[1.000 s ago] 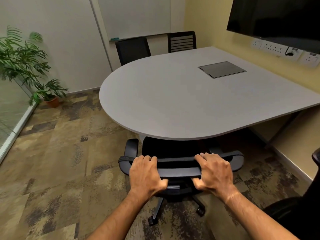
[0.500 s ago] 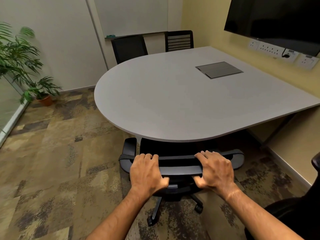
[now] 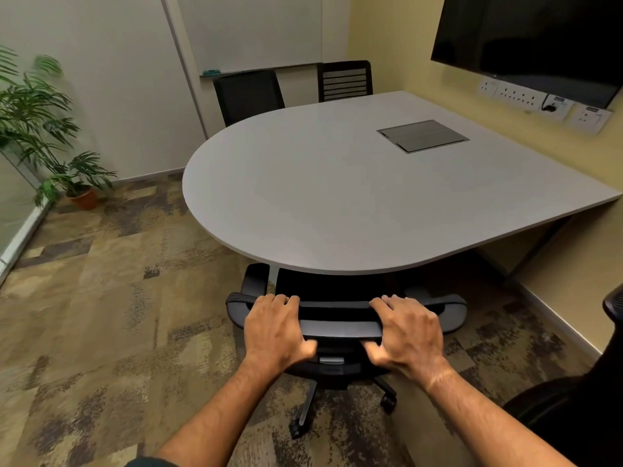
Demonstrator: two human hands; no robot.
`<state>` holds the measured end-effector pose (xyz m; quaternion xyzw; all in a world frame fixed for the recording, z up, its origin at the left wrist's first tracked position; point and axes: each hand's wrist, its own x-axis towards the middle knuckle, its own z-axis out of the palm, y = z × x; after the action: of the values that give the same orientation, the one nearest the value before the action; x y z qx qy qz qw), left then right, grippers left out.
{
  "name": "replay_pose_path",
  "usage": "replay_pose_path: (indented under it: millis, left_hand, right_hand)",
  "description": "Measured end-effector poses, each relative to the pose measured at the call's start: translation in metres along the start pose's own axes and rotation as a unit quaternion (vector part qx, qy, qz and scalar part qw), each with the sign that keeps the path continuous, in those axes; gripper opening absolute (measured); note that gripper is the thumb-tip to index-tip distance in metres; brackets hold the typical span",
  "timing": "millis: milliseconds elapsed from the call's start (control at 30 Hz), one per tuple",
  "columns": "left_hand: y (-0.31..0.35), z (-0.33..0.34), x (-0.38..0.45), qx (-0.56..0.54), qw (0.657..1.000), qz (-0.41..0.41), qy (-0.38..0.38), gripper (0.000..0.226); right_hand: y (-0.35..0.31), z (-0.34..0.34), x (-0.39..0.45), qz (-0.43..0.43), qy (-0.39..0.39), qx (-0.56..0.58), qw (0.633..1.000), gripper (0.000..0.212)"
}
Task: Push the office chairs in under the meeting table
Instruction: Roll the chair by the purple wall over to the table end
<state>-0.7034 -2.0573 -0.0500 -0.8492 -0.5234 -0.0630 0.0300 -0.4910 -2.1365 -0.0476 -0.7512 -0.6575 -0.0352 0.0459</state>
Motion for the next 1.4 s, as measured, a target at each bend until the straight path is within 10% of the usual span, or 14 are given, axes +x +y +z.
replay_pose_path:
  millis: [1400]
  left_hand:
    - [-0.022,0.001,-0.013,-0.006,1.000,0.004,-0.009,0.042]
  right_hand:
    - [-0.024,0.004,-0.006,-0.004,-0.001,0.026,1.000,0.046]
